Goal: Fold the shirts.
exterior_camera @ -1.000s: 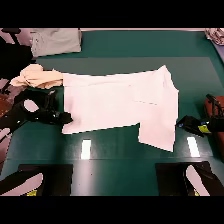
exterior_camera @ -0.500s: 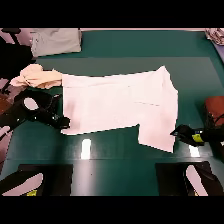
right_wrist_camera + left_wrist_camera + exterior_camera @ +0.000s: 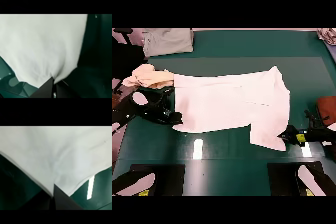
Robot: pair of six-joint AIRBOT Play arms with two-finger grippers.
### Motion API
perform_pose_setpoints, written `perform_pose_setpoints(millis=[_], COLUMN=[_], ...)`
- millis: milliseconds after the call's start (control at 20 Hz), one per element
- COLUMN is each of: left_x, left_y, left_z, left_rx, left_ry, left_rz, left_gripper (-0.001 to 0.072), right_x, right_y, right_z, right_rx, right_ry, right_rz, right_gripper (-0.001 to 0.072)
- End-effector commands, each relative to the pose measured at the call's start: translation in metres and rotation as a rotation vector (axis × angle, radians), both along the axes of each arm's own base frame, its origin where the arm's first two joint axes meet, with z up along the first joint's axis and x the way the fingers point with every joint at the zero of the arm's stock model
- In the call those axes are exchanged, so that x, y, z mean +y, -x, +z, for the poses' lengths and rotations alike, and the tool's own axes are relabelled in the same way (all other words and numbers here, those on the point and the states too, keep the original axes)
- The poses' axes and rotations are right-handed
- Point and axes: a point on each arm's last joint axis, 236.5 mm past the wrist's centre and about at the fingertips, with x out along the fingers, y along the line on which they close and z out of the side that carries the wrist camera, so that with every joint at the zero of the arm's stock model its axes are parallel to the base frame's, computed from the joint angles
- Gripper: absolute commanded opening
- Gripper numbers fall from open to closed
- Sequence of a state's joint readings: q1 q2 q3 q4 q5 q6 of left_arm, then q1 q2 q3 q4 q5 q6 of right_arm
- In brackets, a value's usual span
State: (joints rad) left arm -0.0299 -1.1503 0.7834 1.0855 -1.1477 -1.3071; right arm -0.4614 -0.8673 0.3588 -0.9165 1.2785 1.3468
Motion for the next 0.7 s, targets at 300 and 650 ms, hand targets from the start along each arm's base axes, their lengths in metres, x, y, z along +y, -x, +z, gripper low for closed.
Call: perform_pose_setpoints(millis=[300,650], left_x=[-0.006,0.008], left_y=[0.006,0.035], left_z=[0.082,0.134], left_rx=[-0.132,-0.231], left_ry=[0.052,0.043], left_rz=[0.098,0.247], left_gripper=[0.0028,0.0027], right_x=[0.016,-0.002], right_y=[-0.045,-0.043], right_z=[0.153,0.247], right_rx=[-0.392,-0.574], right_ry=[0.14,0.252], right_rz=[0.159,0.042], right_gripper=[0.0015,0.0015])
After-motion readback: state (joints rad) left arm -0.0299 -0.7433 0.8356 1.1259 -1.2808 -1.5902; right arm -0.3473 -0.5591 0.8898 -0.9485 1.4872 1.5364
